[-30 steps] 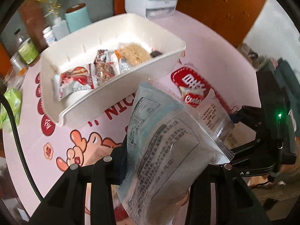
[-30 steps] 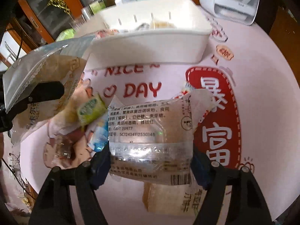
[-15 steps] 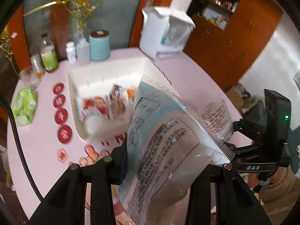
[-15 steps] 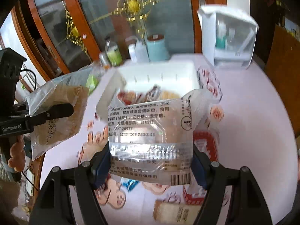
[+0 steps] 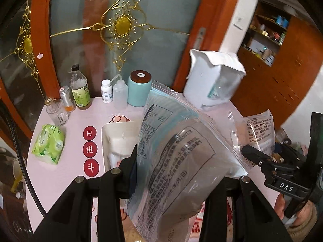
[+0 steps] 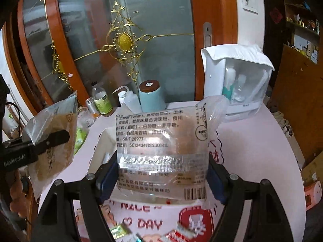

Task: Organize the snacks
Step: 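Carry both bags over the white tray and open both tools, then move both tools back toward the snacks beside the tray, then grasp the clear crumb-filled bag with the left tool while the right tool grasps the green-labelled pack, then carry both packs over the white tray and open both tools, then withdraw both tools from the tray toward the remaining snacks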

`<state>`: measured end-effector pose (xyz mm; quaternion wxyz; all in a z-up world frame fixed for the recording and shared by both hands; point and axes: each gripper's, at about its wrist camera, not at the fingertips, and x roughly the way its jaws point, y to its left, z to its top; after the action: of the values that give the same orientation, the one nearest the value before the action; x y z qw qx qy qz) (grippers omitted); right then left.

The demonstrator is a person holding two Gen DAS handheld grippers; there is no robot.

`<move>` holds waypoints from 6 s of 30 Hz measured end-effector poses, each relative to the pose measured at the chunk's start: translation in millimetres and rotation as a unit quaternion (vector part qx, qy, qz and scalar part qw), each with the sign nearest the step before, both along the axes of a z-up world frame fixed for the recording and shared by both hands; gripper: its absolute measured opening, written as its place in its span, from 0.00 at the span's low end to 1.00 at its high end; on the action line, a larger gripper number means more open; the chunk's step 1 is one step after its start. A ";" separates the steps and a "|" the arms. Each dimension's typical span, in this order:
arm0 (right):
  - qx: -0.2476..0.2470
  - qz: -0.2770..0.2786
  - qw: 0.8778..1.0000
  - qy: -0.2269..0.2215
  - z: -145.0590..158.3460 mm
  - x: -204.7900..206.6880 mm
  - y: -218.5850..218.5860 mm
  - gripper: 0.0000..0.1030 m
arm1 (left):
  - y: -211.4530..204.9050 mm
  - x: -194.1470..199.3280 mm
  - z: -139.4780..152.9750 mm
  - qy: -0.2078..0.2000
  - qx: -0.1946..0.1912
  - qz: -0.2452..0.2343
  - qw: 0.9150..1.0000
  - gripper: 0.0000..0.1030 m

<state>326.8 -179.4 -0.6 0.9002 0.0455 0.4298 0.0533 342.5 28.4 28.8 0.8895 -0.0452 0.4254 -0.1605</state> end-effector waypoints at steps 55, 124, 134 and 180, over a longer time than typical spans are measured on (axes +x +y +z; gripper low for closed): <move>-0.056 0.140 0.988 0.039 -44.4 -110.3 99.8 0.89 | 43.7 -92.6 -45.5 0.021 0.089 0.038 0.995 0.82; -0.018 0.249 0.959 0.134 -201.6 -148.2 131.1 0.52 | 74.9 -144.8 -257.5 0.199 0.053 0.189 0.960 0.54; 0.007 0.207 0.975 0.082 -143.1 -152.8 111.8 0.52 | 59.8 -150.6 -194.6 0.144 0.068 0.155 0.975 0.54; -0.001 0.018 0.999 0.039 -91.7 19.6 44.7 0.74 | -0.9 18.5 -113.7 0.057 0.119 0.104 0.986 0.88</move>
<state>346.4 -134.7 -92.3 0.8819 0.0389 0.4650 0.0670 360.9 27.5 -84.8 0.8746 0.0078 0.4847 -0.0130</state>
